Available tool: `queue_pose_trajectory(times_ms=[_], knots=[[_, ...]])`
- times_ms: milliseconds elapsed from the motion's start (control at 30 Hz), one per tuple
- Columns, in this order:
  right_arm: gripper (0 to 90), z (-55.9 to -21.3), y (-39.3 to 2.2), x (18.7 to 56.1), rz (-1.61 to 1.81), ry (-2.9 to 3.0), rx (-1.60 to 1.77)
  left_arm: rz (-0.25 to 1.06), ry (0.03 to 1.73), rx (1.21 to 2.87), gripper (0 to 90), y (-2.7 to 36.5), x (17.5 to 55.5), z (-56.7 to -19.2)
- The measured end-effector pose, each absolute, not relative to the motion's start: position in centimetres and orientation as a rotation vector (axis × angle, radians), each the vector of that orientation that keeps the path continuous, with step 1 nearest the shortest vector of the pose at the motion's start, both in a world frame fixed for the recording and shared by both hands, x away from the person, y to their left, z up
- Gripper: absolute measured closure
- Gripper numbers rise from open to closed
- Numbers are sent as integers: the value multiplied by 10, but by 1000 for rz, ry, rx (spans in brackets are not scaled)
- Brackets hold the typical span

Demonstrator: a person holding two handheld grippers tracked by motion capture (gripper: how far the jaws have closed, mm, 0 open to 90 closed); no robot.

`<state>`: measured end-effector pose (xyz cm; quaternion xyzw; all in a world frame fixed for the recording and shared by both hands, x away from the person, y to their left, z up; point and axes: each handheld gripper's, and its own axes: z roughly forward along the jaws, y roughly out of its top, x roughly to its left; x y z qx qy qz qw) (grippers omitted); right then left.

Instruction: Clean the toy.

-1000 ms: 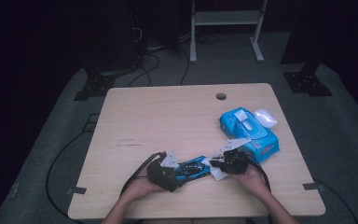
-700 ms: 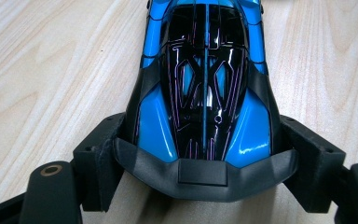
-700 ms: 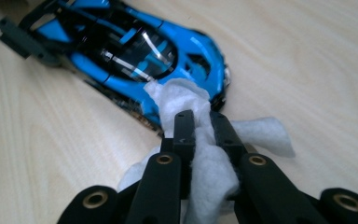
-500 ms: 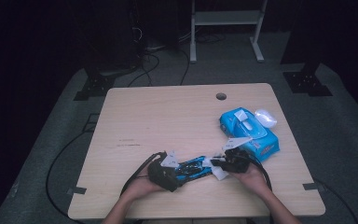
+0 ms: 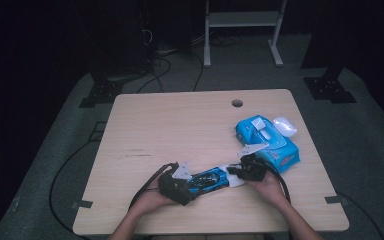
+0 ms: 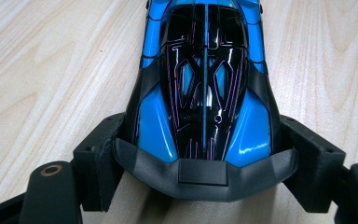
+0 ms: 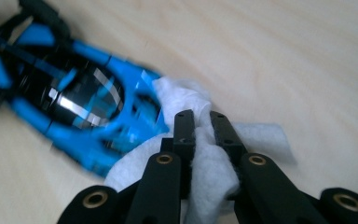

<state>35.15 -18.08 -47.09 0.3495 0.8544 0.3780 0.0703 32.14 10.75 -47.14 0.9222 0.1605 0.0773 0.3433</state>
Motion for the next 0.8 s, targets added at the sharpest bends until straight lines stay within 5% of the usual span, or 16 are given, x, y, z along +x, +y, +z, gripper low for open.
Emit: queue_pose_trajectory(times_ms=[800], knots=[[820, -452, -145, 314, 1221, 2665, 779, 205, 425, 2393, 237, 106, 321, -472]])
